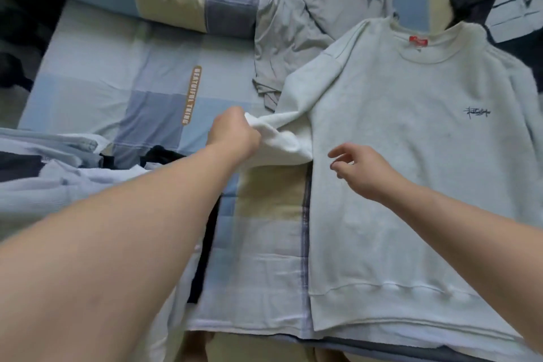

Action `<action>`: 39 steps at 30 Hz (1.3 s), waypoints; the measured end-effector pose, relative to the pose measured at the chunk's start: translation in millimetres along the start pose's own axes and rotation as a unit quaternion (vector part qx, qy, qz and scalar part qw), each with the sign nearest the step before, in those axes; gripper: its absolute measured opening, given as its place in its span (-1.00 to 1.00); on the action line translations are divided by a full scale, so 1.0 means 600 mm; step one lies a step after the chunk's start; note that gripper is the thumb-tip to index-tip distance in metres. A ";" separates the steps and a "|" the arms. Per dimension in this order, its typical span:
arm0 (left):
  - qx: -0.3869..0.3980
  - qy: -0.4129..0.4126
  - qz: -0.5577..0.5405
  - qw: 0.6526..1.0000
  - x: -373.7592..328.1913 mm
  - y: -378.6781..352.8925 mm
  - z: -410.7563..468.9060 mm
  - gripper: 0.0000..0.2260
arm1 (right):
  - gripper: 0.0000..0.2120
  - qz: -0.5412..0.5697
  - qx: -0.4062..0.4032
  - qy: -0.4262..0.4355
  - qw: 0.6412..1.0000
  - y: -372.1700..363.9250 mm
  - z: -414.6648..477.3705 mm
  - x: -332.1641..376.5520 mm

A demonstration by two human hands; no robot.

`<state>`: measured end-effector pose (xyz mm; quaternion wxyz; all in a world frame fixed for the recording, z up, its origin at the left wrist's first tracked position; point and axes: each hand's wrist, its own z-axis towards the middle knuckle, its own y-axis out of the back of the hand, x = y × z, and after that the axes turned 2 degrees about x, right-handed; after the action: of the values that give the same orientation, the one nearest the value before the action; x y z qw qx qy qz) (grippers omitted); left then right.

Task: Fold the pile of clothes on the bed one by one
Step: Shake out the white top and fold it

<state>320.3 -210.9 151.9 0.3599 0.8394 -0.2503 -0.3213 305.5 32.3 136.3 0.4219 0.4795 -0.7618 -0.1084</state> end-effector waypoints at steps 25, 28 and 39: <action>0.001 -0.024 -0.081 0.996 0.389 0.278 0.382 -0.79 | -0.54 -0.139 -0.068 0.055 0.986 -0.311 0.229 0.357; -0.022 -0.045 0.001 0.999 0.404 0.286 0.393 -0.76 | -0.41 -0.195 -0.078 0.069 0.975 -0.318 0.252 0.386; 0.035 -0.312 0.274 0.909 0.417 0.248 0.362 -0.57 | -0.48 -0.026 -0.128 0.080 0.988 -0.389 0.287 0.457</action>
<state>303.1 -561.8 59.8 0.3078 0.6069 -0.5810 -0.4465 275.6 -354.7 44.2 0.5367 0.4484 -0.6924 -0.1772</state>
